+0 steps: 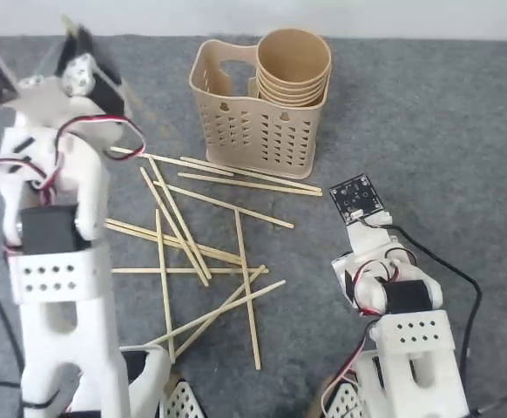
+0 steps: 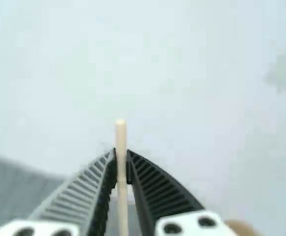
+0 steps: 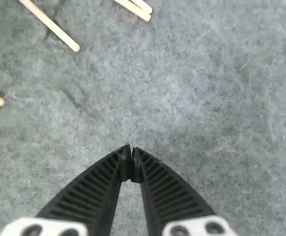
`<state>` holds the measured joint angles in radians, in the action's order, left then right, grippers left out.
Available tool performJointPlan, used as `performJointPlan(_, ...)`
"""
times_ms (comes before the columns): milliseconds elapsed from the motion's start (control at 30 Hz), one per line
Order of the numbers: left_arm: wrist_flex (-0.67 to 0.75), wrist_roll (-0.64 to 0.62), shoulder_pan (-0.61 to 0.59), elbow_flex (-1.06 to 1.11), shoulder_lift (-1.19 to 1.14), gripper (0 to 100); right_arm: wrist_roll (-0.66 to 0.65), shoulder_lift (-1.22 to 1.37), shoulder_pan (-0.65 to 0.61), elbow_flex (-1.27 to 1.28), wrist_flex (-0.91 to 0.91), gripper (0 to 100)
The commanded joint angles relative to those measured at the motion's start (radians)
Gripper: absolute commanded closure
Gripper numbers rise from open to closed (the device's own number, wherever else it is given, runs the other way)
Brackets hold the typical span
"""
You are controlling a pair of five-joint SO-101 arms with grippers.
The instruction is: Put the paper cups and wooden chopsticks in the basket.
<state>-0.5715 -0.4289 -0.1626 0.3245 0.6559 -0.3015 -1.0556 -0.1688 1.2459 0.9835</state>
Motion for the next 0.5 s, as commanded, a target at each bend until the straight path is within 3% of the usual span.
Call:
performJointPlan(0, 0.199, 0.005, 0.029, -0.048, 0.038, 99, -0.011, -0.019, -0.005, -0.009, -0.019, 99.1)
performJointPlan(300, 0.399, 0.012, 0.121, -0.127, -0.077, 99, -0.011, -0.018, -0.005, 0.008, -0.047, 99.1)
performJointPlan(467, 0.414, 0.014, 0.152, -0.246, -0.281, 99, -0.011, -0.018, -0.007, 0.008, -0.047, 99.1)
